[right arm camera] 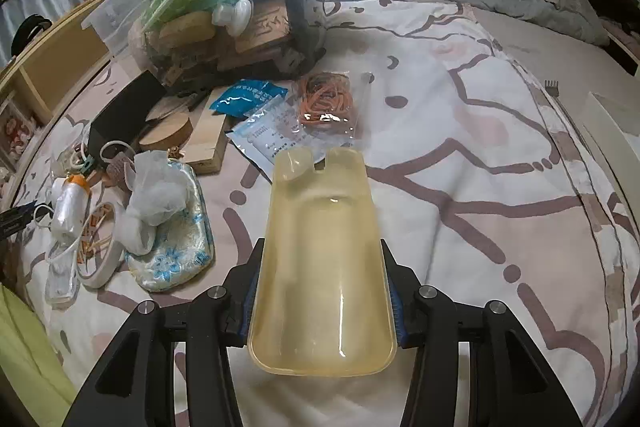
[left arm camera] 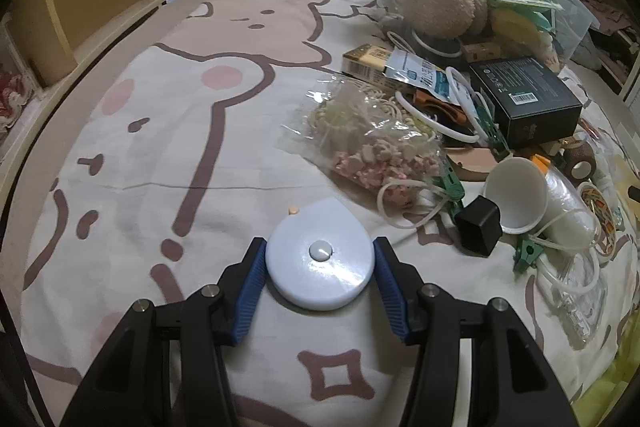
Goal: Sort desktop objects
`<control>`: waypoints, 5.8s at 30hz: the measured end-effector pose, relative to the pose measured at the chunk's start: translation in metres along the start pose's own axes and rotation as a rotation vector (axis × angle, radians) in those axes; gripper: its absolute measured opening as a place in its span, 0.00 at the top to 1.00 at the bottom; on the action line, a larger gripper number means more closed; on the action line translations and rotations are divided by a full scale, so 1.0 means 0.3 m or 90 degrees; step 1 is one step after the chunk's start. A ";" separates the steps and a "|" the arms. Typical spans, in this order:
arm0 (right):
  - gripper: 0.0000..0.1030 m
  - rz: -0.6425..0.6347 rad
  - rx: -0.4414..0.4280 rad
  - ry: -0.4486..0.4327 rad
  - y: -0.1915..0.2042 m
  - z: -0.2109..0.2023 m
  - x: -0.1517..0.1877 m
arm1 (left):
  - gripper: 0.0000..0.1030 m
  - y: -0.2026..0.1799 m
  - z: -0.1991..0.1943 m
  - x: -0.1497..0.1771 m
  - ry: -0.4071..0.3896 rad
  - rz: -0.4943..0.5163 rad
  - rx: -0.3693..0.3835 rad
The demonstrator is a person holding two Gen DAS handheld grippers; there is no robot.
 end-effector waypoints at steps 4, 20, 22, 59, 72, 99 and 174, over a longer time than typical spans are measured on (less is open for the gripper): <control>0.51 0.011 -0.001 -0.011 -0.010 -0.020 -0.009 | 0.49 0.029 -0.025 -0.002 -0.011 -0.018 -0.007; 0.51 0.004 0.018 0.027 -0.028 -0.011 0.014 | 0.49 0.053 -0.086 -0.040 -0.035 -0.030 -0.020; 0.51 -0.008 0.036 0.031 -0.026 -0.004 0.016 | 0.49 0.050 -0.082 -0.036 -0.032 -0.028 -0.018; 0.53 -0.034 0.068 -0.015 -0.021 -0.156 -0.170 | 0.49 0.028 -0.202 -0.252 -0.090 -0.020 -0.022; 0.53 -0.062 0.065 -0.091 0.035 -0.431 -0.413 | 0.49 -0.092 -0.452 -0.518 -0.159 0.030 0.002; 0.53 -0.039 0.030 -0.196 0.314 -0.626 -0.857 | 0.49 -0.596 -0.672 -1.101 -0.237 0.058 0.148; 0.53 -0.001 0.055 -0.010 0.255 0.185 -1.240 | 0.11 -0.535 -0.215 -1.139 -0.200 -0.052 0.145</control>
Point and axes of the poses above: each gripper's, at about its wrist camera, not at the fingertips, and z roughly the way its jaws point, y to its left, x to its underside, the point moved 9 cm from there along z, roughly the way its jaws point, and after that the axes turned 4 degrees about z, right-handed, at the moved point
